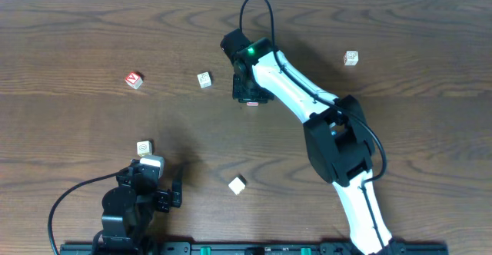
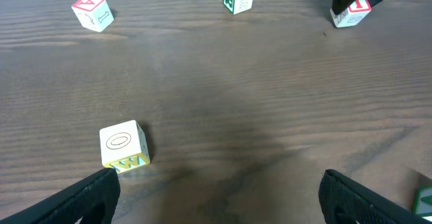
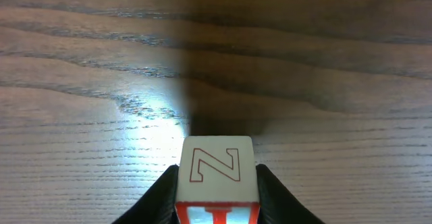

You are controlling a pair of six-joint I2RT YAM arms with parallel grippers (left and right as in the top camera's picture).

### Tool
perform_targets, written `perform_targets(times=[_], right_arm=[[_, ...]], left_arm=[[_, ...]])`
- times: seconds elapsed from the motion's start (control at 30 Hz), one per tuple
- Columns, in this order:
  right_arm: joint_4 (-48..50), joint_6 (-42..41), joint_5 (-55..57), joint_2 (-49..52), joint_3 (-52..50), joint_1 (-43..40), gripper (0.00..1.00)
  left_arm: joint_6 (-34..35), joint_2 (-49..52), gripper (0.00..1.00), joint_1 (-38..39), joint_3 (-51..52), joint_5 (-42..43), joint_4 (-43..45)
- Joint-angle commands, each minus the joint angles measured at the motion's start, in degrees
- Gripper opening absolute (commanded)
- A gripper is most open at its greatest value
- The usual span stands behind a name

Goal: Spell out Ai2
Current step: 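Carry the red 1 block left and set it down mid-table, then move the right gripper to the blue 2 block and grasp it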

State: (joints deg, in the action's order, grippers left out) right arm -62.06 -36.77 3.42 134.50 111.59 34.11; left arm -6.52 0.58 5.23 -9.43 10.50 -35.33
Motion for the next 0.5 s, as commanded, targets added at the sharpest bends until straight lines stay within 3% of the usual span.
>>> perform_targets(times=[0.0,0.2,0.47], right_arm=[[0.0,0.6,0.3,0.7,-0.2,0.0,0.36],[0.2,0.6,0.5,0.7,-0.9,-0.1,0.38],[0.9,1.0,1.1,0.6,0.0,-1.4,0.65]], left_arm=[[-1.2,-0.4,0.95,-0.4,0.4,0.2,0.2],[-1.2,-0.4,0.96,-0.4,0.4,0.2,0.3],[-1.2,-0.4,0.95,-0.4,0.4,0.2,0.3]])
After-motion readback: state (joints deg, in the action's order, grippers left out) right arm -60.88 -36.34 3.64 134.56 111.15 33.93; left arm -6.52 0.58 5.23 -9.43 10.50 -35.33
